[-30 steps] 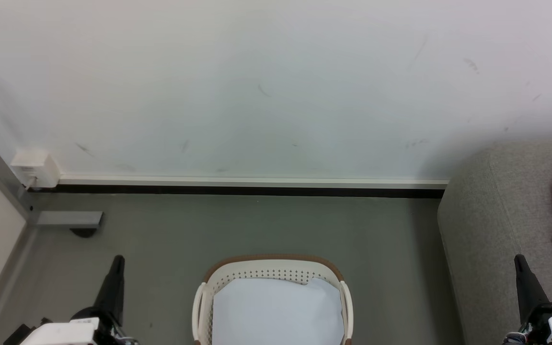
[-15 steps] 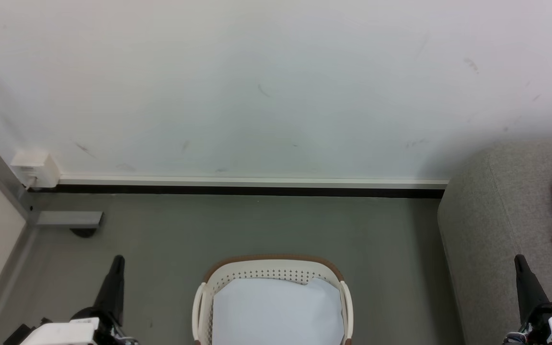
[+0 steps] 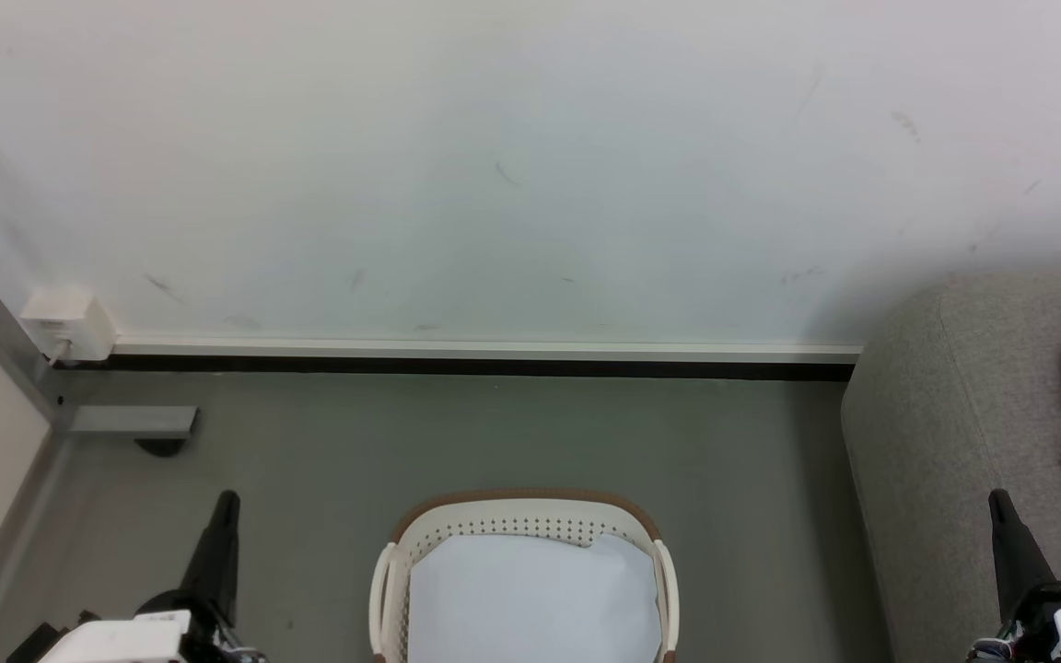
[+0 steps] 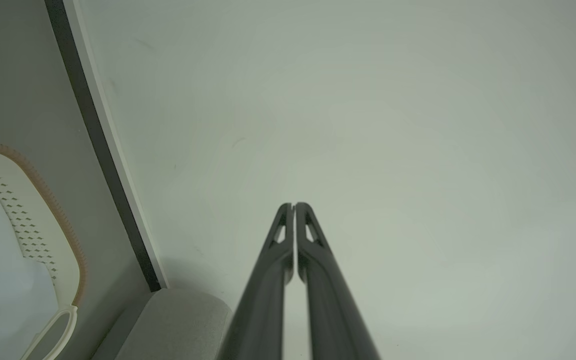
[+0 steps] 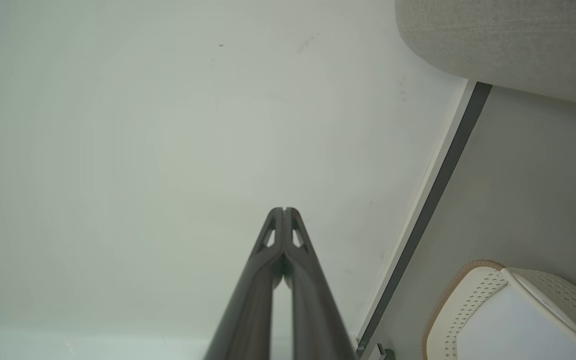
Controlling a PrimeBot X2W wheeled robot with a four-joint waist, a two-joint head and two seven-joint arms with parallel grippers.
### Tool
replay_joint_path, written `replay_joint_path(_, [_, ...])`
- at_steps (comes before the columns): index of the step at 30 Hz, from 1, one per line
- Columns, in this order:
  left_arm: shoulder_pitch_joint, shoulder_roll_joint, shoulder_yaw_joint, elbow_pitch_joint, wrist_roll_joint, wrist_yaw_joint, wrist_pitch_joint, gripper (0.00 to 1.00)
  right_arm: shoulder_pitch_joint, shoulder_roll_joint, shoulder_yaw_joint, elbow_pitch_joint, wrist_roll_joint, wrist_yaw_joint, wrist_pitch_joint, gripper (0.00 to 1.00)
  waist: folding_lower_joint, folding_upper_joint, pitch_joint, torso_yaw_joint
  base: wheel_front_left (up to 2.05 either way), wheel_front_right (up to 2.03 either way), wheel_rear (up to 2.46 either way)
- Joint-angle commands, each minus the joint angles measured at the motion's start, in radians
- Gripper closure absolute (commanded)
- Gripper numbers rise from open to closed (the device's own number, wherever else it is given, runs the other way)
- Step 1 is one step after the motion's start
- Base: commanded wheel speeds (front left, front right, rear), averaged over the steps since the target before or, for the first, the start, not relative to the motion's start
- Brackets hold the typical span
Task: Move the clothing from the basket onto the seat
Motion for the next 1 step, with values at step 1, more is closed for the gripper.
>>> replay_joint_path(1, [-0.007,0.002,-0.001,-0.004,-0.014,-0.004,0.003,1.00,-0.013,0.002,-0.005,0.003,-0.008,-0.002,0.003,1.00,0.0000,0.0000,0.000,0.000,0.00,0.00,0.00])
